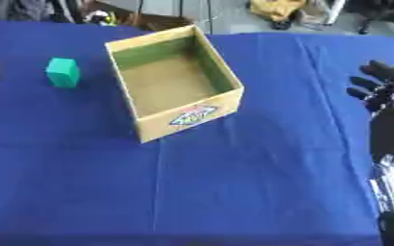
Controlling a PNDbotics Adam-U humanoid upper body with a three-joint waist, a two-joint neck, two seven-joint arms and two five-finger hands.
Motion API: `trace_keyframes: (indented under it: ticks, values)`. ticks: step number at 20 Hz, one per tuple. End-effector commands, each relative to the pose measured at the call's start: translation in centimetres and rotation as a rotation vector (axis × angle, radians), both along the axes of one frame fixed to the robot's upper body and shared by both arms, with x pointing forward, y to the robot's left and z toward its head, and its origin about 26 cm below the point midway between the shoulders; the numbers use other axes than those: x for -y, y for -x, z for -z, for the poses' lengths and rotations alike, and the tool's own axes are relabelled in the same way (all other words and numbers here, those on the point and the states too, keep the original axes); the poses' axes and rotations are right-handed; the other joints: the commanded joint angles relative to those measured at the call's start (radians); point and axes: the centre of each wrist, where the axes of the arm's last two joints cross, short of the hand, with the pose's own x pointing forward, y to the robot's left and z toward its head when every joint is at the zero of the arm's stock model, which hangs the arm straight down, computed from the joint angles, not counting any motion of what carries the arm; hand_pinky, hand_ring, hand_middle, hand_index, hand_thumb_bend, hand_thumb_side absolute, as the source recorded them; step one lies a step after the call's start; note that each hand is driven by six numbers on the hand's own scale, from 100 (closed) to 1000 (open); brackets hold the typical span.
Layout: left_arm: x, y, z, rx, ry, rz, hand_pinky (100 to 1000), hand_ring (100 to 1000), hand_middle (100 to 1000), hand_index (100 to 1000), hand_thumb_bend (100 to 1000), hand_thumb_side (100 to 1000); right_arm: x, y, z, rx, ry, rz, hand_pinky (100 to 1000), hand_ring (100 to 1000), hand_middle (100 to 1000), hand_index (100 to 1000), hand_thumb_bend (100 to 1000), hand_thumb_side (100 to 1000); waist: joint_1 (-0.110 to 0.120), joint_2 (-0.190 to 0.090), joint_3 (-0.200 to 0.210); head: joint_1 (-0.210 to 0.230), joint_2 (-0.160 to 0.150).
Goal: Pick up objects on the table and place them in the box.
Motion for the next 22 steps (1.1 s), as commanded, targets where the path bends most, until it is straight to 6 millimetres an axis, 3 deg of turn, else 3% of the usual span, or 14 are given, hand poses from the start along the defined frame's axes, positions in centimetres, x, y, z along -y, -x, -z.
trace_keyframes:
  ticks: [1, 6, 10, 14, 17, 18, 19, 22]
  values:
    - [-0.6, 0.0, -1.5, 0.041, -0.027, -0.004, 762, 720, 633, 690, 833, 932, 0.1, 0.0, -1.0, 0.03, 0.012, -0.005, 743, 760, 767, 831, 100, 944, 0.004, -0.011, -0.003, 0.001, 0.001]
    - [-0.6, -0.2, -1.8, 0.049, -0.035, -0.004, 762, 721, 635, 693, 827, 903, 0.1, 0.1, -1.0, 0.029, 0.012, -0.004, 743, 760, 767, 831, 100, 944, 0.004, -0.011, -0.005, 0.001, 0.001]
    - [-0.6, -0.6, -3.3, 0.077, -0.098, 0.001, 767, 732, 650, 707, 832, 751, 0.1, 0.1, -0.9, 0.027, 0.014, -0.006, 743, 760, 767, 831, 100, 945, 0.005, -0.013, -0.007, 0.002, 0.004]
    - [-1.0, -1.5, -6.9, 0.119, -0.248, 0.018, 762, 741, 675, 732, 804, 541, 0.1, 0.2, -0.8, 0.018, 0.022, -0.011, 743, 760, 767, 831, 100, 945, 0.009, -0.023, -0.014, 0.008, 0.006]
    - [-1.6, -2.8, -9.1, 0.08, -0.386, 0.021, 758, 749, 688, 753, 790, 462, 0.0, 0.2, -0.7, 0.009, 0.029, -0.021, 743, 760, 768, 831, 100, 946, 0.014, -0.031, -0.026, 0.011, 0.006]
    - [-1.7, -3.2, -9.7, 0.057, -0.436, 0.024, 758, 758, 710, 785, 715, 390, 0.0, 0.2, -0.6, 0.008, 0.032, -0.024, 743, 760, 767, 831, 100, 946, 0.015, -0.033, -0.031, 0.014, 0.006]
    - [-1.8, -3.7, -10.2, 0.032, -0.488, 0.026, 758, 758, 710, 785, 797, 417, 0.0, 0.2, -0.7, 0.007, 0.034, -0.026, 743, 760, 767, 831, 100, 946, 0.018, -0.034, -0.037, 0.019, 0.006]
    - [-2.3, -5.0, -11.9, -0.052, -0.644, 0.019, 754, 761, 714, 804, 809, 387, -0.1, 0.1, -0.7, 0.004, 0.038, -0.038, 743, 760, 767, 831, 100, 947, 0.023, -0.035, -0.055, 0.034, 0.006]
